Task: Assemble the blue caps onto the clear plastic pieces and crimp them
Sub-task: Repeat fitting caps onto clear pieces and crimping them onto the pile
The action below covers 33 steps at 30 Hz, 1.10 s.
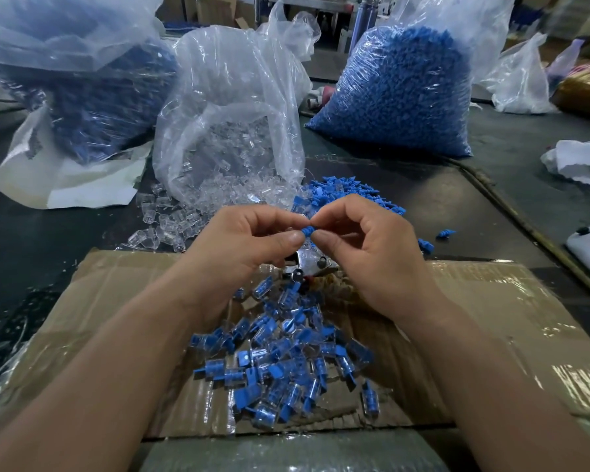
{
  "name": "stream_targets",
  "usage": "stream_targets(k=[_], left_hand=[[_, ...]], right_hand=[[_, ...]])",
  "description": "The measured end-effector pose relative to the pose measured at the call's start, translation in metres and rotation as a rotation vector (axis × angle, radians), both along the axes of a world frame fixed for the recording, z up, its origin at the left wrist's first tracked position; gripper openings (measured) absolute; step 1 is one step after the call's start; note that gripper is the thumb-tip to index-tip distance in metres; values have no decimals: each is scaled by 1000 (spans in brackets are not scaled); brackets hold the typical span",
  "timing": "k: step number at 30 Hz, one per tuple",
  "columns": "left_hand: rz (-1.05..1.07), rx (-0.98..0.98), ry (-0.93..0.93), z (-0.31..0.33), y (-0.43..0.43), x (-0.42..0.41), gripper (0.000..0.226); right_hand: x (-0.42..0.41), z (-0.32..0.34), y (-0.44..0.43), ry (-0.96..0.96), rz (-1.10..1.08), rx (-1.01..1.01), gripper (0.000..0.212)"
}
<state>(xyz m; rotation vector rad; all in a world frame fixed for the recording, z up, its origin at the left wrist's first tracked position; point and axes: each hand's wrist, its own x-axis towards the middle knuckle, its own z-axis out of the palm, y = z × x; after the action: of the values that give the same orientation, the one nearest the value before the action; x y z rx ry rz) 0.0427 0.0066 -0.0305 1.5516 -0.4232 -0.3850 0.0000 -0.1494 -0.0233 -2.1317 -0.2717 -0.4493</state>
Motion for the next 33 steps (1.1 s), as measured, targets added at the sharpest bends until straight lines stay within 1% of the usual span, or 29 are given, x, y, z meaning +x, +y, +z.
stream_targets(k=[5,10,12,14,15,18,20,26,33], left_hand=[[11,9,3,0,-1,-1,22],[8,-23,-18,0,-1,0,24],[28,-50,-16,0,-1,0,29],[63,-82,-10,0,-2,1,41],[81,-86,-16,-1,-2,2,43],[97,-66,-48,-1,-1,1,30],[83,-87,-39,0,0,1,26],[90,-122,-19,0,-2,1,24],[137,-178,20,-1,-1,2,27]], right_hand=[[0,-1,1,-9,7,-34,26],[-1,-1,1,-46,-12,-32,30],[-1,0,2,-52,-21,-37,32],[-1,0,2,-48,-27,-39,32],[-2,0,2,-46,-28,-44,31],[-2,0,2,-44,-25,-54,30],[-2,1,2,-44,-28,-54,30],[-1,0,1,-44,-63,-30,29],[-3,0,2,-38,-61,6,24]])
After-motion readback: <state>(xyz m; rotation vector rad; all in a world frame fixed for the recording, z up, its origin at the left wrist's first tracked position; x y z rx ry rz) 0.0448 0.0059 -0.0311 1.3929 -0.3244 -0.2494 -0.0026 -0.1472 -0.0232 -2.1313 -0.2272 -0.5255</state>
